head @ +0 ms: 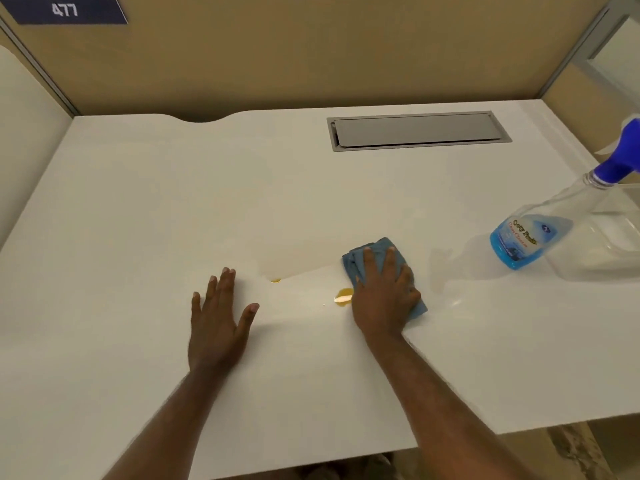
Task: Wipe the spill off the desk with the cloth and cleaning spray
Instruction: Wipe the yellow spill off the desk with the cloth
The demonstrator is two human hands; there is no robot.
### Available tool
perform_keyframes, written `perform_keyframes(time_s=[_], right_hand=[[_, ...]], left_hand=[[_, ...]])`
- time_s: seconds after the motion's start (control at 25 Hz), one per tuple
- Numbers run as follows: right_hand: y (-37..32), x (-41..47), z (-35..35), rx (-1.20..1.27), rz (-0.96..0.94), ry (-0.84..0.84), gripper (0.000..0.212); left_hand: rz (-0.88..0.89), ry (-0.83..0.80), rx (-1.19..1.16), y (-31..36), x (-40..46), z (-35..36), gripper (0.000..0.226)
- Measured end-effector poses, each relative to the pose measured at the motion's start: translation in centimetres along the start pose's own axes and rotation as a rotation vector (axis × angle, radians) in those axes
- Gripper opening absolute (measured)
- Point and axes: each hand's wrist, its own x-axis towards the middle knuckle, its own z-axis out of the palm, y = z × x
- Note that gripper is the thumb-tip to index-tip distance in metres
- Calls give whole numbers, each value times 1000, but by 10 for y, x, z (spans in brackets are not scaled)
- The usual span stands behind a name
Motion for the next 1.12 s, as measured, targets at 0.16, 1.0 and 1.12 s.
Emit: perform_keyframes(time_s=[0.16, 1.0, 1.12], right_hand=[[-87, -44, 17, 81, -266, -120, 71], [113, 19, -18, -74, -68, 1, 73], [155, 15, -29, -36, -25, 24, 69]], left_hand=[[-6, 34, -71, -5, -22, 1, 77], [-160, 117, -114, 5, -49, -1, 76], [-191, 119, -91, 8, -60, -2, 77]])
